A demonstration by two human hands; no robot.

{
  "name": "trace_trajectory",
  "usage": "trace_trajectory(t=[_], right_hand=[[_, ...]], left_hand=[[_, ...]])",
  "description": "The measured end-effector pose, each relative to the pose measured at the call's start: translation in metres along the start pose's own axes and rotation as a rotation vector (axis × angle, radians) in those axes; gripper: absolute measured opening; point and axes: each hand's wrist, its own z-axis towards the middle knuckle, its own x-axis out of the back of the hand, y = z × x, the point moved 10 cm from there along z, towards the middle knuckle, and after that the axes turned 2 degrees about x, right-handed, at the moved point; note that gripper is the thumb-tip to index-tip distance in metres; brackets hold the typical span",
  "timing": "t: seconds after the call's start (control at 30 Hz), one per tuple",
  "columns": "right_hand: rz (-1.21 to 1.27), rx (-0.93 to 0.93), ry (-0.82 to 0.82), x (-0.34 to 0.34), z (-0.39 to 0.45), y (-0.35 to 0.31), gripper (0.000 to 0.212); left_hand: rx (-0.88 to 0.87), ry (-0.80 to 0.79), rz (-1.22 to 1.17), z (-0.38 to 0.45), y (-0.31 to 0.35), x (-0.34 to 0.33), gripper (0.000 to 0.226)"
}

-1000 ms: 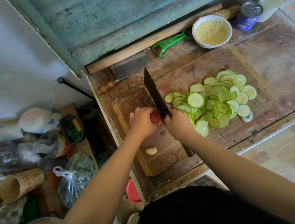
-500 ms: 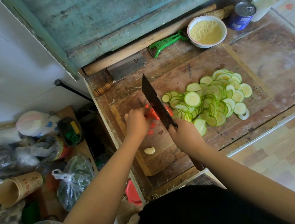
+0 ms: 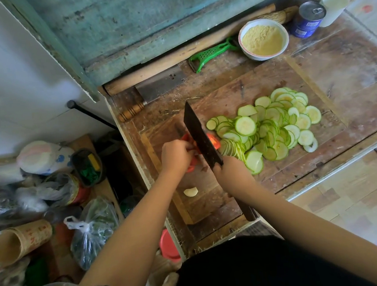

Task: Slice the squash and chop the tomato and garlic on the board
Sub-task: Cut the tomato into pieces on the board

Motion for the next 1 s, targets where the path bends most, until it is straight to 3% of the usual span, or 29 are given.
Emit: trace_trajectory(t=[0.27, 0.47, 0.73, 0.87, 1.0], right_hand=[[0.057, -0.024, 0.023, -0.004, 0.024, -0.019, 0.032], [-0.088, 0.013, 0.027, -0.013, -0.001, 0.002, 0.035], [-0.013, 0.051, 0.103, 0.015, -0.014, -0.003, 0.018], [-0.032, 0.068, 0.141, 0.035, -0.014, -0.003, 0.022], [-0.001, 0.026, 0.152, 0.047, -0.008, 0.010, 0.020]], left_hand=[[-0.054, 0.011, 0.106, -0.002, 0.005, -0.001, 0.015], [-0.092, 0.096, 0.271, 0.003, 0.014, 0.003, 0.025], [-0.092, 0.174, 0.312, 0.000, 0.028, 0.011, 0.038], [-0.094, 0.135, 0.271, 0.008, 0.033, 0.008, 0.038], [-0.232, -0.002, 0.242, 0.014, 0.051, -0.010, 0.050]])
